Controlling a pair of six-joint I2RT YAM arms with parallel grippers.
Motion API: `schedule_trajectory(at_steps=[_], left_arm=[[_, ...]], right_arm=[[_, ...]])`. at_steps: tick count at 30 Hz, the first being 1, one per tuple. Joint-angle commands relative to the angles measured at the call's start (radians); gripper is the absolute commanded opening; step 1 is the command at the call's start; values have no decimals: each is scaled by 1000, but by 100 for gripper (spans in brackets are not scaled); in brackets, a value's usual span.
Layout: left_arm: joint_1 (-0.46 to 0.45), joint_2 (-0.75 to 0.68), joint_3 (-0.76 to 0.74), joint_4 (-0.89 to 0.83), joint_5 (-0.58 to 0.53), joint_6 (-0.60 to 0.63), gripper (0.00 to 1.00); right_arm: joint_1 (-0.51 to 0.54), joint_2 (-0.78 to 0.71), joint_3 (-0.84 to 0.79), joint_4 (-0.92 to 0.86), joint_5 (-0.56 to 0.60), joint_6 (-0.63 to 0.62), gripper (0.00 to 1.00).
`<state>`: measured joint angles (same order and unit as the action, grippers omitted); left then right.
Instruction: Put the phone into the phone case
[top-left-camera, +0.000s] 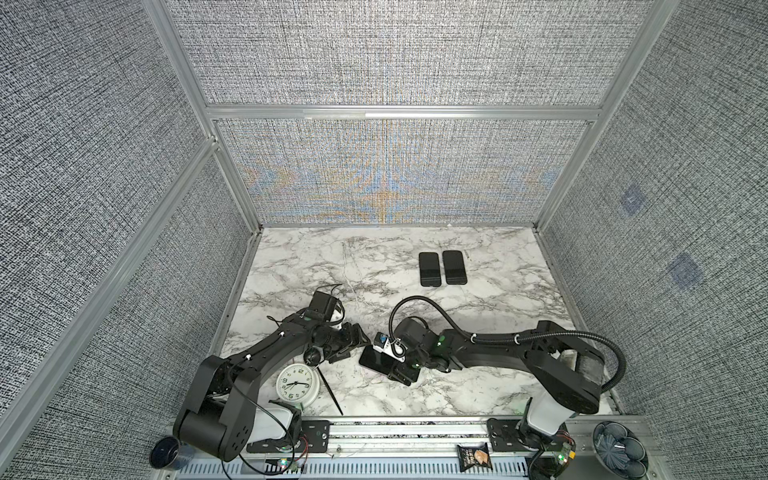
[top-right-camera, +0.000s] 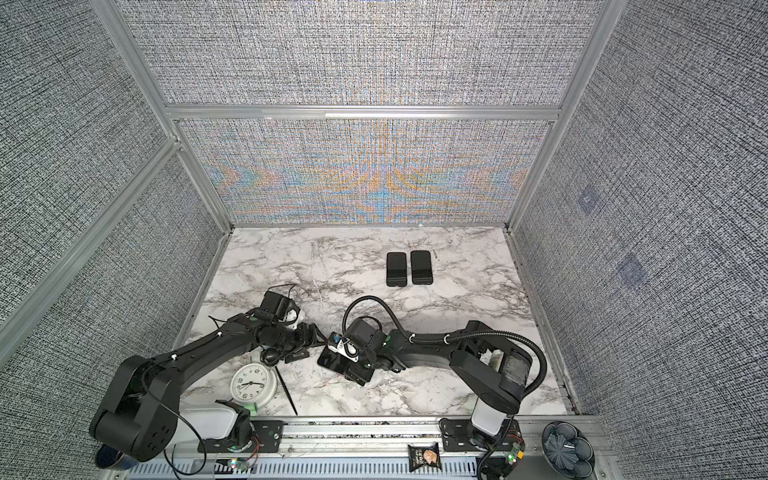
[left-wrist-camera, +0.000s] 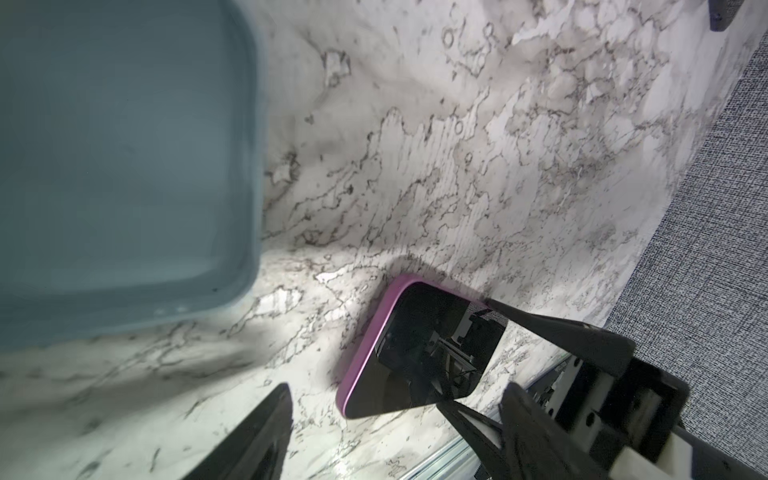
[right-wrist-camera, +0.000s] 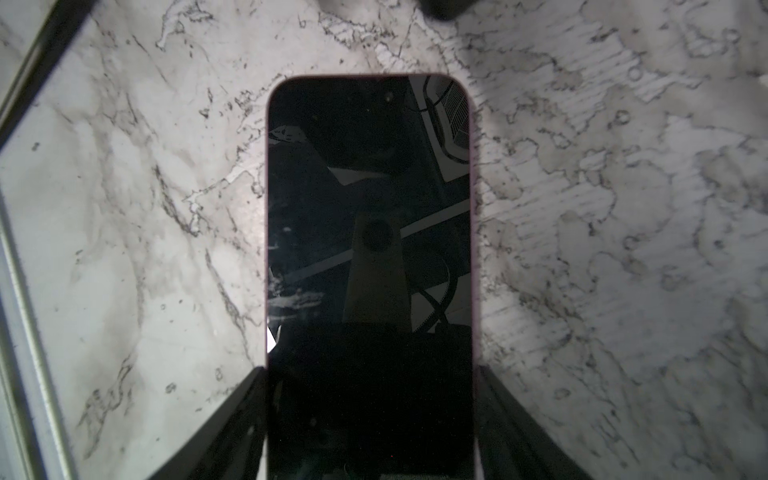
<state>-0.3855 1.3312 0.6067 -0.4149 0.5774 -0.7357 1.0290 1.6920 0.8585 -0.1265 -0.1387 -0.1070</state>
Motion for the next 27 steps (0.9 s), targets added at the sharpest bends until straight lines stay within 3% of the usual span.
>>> schedule_trajectory(at_steps=[1,12,20,27], left_arm=[[2,0,-21,59,54,-24,79],[2,12,-104,225,148,-112,75],[2,82,-141,399,212,-165,62],[2,100,-144,427,216,-159,50]], right_arm=[[-6,-5,-13,-33,1,28,68],[-34,-28,-52,35,-40,61,67],[-48,-30,-60,67,-75,82,67],[-59,-23,-70,102,-103,101,67]])
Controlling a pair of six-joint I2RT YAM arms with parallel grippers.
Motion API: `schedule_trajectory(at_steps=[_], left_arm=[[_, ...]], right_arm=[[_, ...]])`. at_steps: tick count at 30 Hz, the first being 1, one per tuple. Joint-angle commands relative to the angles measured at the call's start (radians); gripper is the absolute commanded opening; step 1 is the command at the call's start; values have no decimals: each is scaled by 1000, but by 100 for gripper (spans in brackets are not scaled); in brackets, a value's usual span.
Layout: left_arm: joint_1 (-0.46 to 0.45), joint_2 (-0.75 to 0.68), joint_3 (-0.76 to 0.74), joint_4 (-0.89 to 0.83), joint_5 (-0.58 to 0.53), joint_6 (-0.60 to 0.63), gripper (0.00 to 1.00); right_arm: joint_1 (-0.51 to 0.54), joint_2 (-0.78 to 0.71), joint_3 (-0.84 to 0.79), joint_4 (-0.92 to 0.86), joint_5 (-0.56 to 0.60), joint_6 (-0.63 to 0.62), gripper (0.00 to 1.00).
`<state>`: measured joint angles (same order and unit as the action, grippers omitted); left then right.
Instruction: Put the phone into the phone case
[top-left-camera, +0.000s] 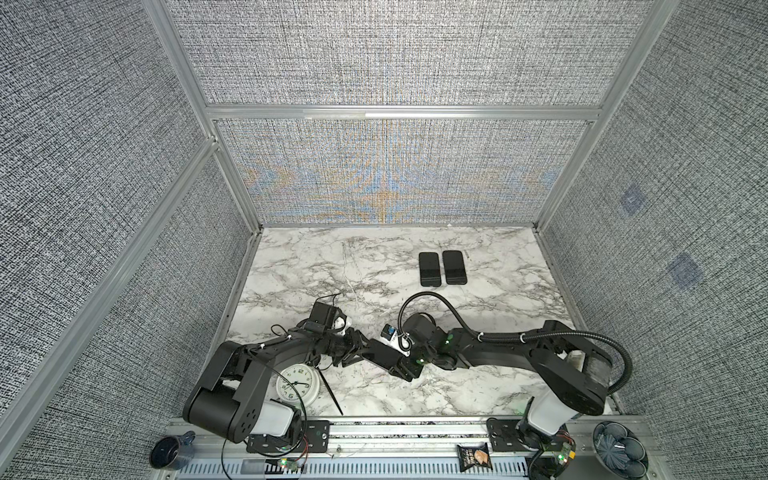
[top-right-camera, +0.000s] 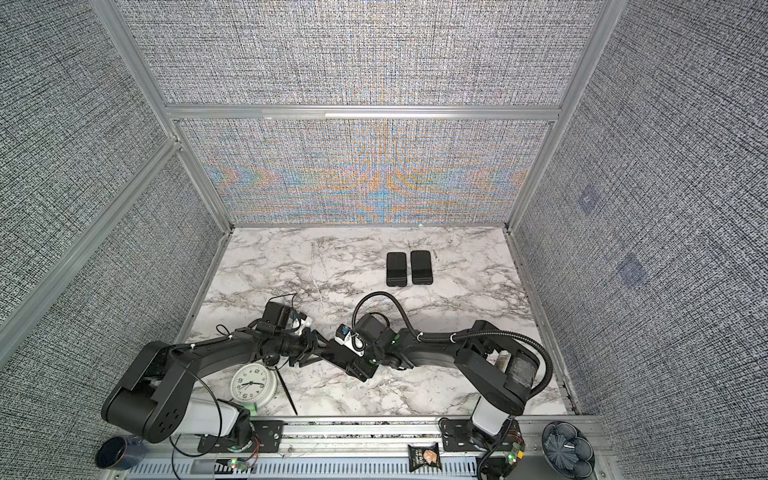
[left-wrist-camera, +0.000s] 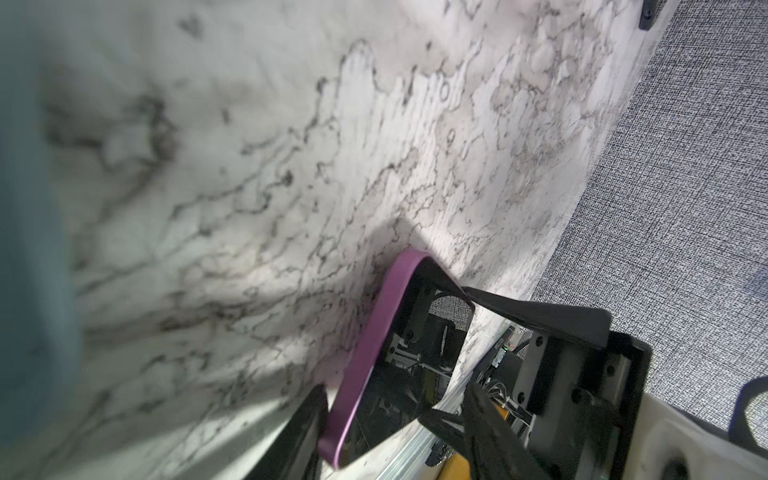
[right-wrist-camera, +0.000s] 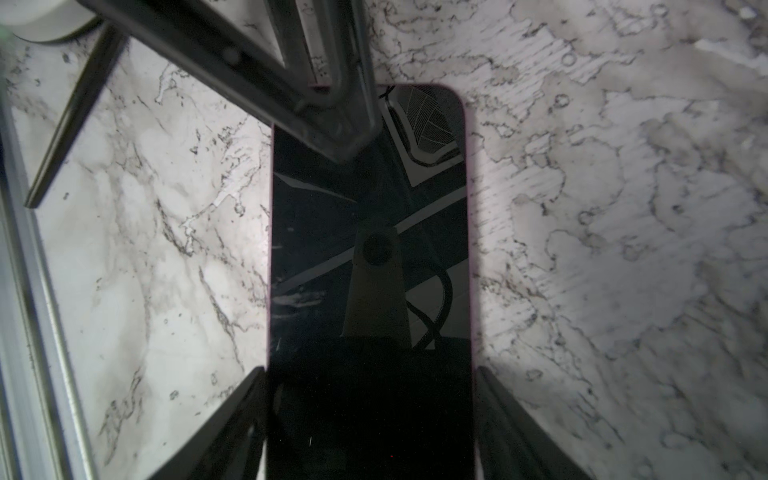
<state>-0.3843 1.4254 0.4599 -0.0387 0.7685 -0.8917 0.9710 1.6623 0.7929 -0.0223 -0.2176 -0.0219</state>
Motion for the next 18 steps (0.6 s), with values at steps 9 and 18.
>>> schedule_trajectory(at_steps=[9,18], left_arm=[[0,26,7,114,52,6,30],[1,-10,16,74,39,31,17]], right_arm=[[-9,10,-11,19,-52,27,67],[-12,16,-9,21,-49,27,70]])
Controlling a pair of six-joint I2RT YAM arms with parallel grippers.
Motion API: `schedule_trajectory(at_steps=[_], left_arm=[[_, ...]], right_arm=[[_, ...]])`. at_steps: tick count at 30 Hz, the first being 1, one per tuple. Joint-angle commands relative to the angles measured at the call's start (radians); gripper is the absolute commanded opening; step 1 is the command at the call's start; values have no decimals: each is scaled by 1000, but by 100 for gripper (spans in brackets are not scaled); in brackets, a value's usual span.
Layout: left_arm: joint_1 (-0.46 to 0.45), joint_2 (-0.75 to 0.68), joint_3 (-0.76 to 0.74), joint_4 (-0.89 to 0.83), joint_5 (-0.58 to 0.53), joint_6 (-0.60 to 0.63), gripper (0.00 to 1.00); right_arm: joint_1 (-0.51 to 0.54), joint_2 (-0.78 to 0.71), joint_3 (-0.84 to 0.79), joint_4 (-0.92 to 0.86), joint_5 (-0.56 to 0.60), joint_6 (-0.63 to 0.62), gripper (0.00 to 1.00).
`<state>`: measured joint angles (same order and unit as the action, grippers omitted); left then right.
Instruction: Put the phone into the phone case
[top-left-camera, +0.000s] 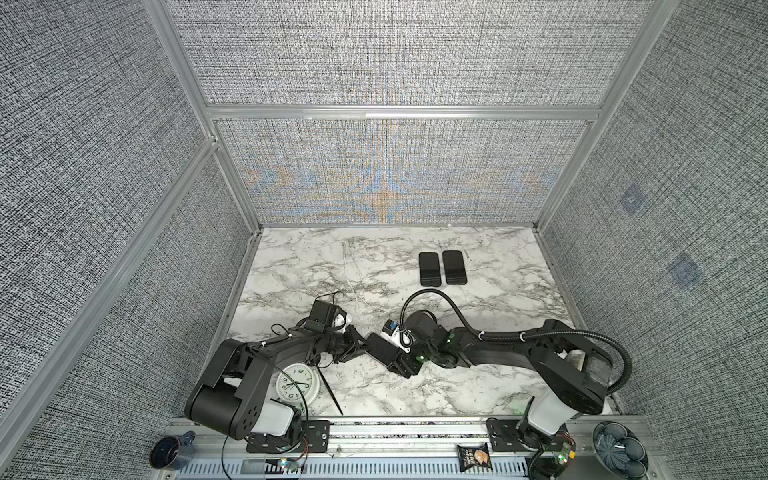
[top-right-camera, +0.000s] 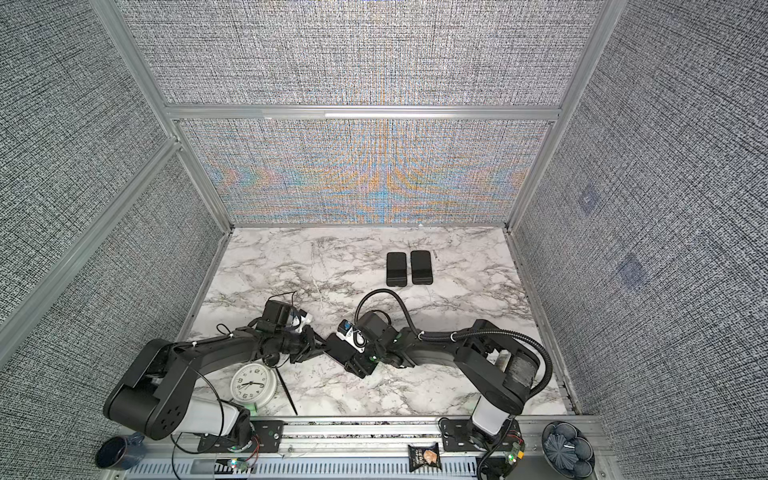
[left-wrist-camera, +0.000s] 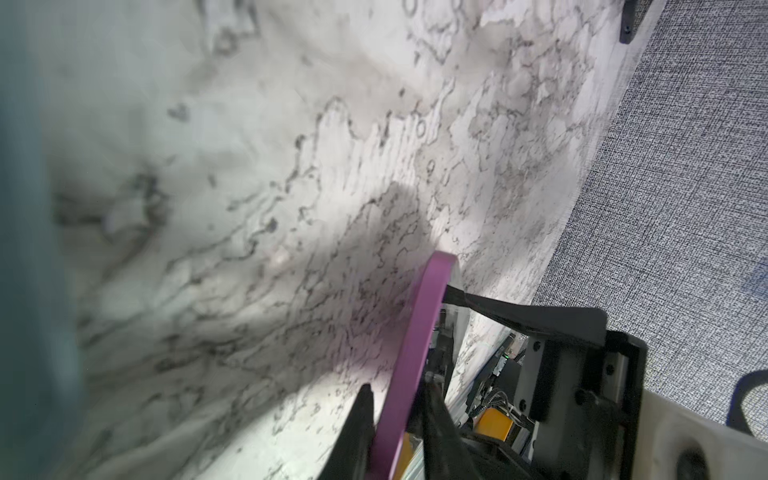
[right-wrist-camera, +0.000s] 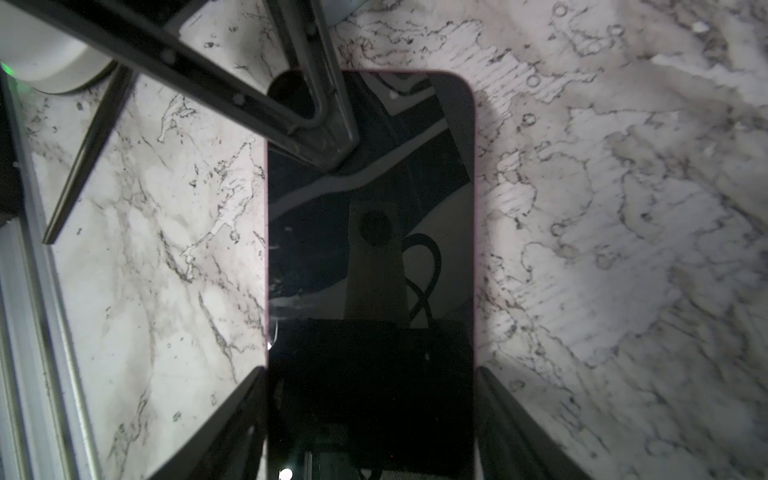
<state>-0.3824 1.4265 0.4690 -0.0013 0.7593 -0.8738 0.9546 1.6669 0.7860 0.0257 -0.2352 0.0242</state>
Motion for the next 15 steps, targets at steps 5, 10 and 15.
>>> schedule_trajectory(at_steps=[5,10,15], left_arm=[[-1,-36,15,13,42,17,9],[-1,-53,30,-8,37,22,4],[-2,-72,40,-20,33,23,1]], right_arm=[[3,4,-2,-34,-18,-20,78],[4,-18,10,-64,7,-25,84],[3,-80,20,-109,36,-29,87]])
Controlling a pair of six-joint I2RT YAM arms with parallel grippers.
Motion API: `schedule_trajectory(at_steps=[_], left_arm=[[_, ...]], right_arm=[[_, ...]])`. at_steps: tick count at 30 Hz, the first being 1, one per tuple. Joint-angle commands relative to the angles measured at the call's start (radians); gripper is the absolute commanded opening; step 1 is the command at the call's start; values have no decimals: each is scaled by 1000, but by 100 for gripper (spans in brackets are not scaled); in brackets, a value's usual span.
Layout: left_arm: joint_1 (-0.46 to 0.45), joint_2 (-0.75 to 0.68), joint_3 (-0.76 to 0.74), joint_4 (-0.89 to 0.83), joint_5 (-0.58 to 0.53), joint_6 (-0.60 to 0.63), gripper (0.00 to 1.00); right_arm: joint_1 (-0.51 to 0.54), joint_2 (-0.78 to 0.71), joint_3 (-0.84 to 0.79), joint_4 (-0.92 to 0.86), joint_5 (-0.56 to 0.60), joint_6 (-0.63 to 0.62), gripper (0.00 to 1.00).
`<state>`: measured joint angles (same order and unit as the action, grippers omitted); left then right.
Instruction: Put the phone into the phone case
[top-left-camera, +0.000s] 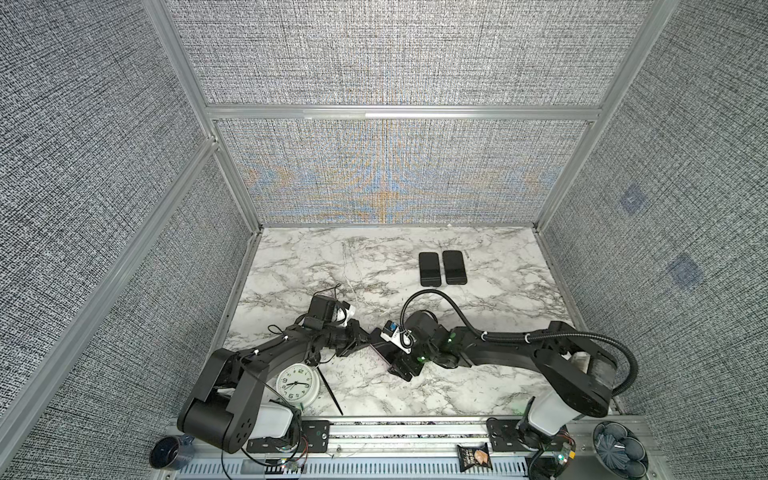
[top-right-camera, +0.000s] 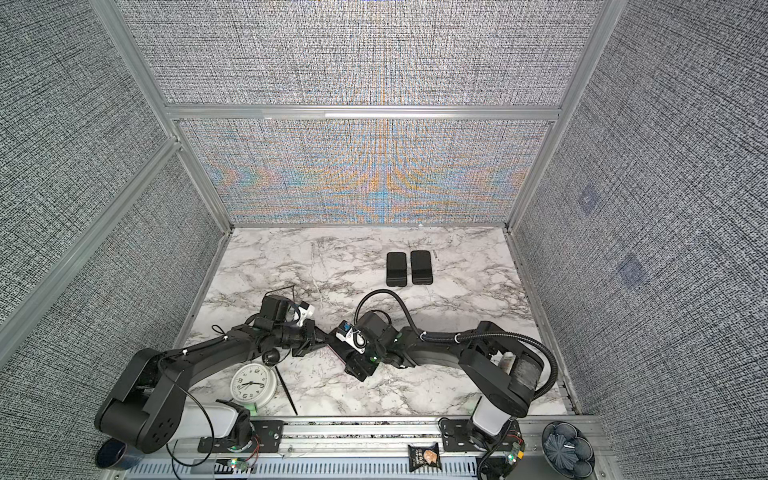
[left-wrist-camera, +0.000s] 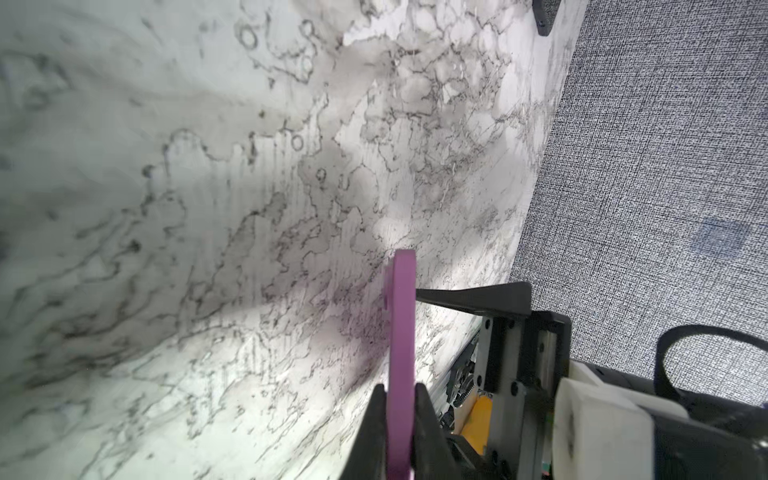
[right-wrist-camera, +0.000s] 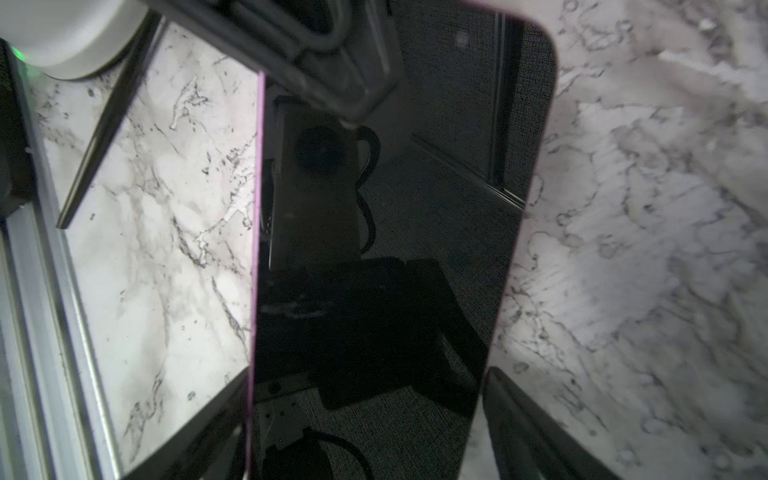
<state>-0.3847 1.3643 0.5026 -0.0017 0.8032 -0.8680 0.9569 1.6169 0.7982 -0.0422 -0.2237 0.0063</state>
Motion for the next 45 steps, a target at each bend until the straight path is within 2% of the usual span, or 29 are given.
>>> schedule_trajectory(at_steps=[1,6,10,14,22,29,33,38,42,45], left_arm=[[1,-14,10,-23,-13,18,0],[0,-30,29,-32,-20,14,0],[1,-51,62,-34,-27,7,0],[6,-75,89,8,-26,-21,0],[26,-89,94,176,-44,-107,0],[34,-51,76,396,-41,-232,0],[36,-17,66,507,-30,-286,0],[38,41,35,700,-11,-384,0],[38,100,9,869,-11,-462,0],[38,149,-5,990,-9,-519,0]], right_arm=[[2,-46,10,-51,32,-12,87],[-3,-151,29,-122,73,2,88],[-13,-212,50,-161,133,82,87],[-47,-264,73,-208,175,193,87],[-200,-395,72,-224,103,524,87],[-351,-442,-54,45,-147,848,84],[-408,-383,-142,285,-269,1061,80],[-437,-242,-208,605,-393,1257,74],[-452,-139,-252,851,-433,1376,69],[-455,-85,-267,955,-436,1413,63]])
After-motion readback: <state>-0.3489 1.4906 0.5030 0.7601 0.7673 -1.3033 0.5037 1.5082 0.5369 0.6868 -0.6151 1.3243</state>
